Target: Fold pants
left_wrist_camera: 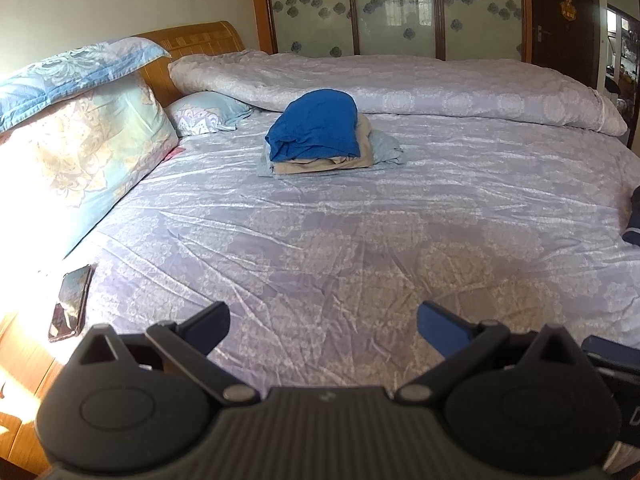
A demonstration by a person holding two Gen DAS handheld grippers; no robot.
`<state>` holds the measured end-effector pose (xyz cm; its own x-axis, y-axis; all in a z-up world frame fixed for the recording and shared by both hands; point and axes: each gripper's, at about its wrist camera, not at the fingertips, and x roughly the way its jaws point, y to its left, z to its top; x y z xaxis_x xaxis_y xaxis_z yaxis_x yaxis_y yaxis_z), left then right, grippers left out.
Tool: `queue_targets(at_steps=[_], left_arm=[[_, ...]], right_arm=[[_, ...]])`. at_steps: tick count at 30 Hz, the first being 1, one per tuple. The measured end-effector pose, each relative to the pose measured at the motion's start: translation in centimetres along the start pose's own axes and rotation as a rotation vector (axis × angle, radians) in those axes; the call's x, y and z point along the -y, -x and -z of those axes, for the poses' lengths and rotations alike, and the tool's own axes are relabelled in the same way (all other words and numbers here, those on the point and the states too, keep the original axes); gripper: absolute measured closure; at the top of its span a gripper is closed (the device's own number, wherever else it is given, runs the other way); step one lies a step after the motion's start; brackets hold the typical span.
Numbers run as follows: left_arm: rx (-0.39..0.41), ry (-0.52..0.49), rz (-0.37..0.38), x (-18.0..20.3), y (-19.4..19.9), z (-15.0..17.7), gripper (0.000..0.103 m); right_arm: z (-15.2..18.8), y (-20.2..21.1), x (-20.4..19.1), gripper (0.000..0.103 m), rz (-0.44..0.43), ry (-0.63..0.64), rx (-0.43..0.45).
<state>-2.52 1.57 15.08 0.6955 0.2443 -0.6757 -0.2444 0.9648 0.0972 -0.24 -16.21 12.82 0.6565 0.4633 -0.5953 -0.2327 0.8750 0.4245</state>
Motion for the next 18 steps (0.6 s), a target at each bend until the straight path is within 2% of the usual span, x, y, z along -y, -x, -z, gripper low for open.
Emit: queue_targets(at_steps=[11,18], left_arm=[[-0.063,-0.01,0.02,-0.01,-0.91,0.62,0.0],[-0.066,-0.044,-0.025,0.47,-1.09,0.71,0.0]], right_arm=[[0.01,-0.41,0.14,0.019,0.005,-0.005,-0.013],[-0.06,-0.49,0.27,0.019,0.011,-0.003,-0.013]])
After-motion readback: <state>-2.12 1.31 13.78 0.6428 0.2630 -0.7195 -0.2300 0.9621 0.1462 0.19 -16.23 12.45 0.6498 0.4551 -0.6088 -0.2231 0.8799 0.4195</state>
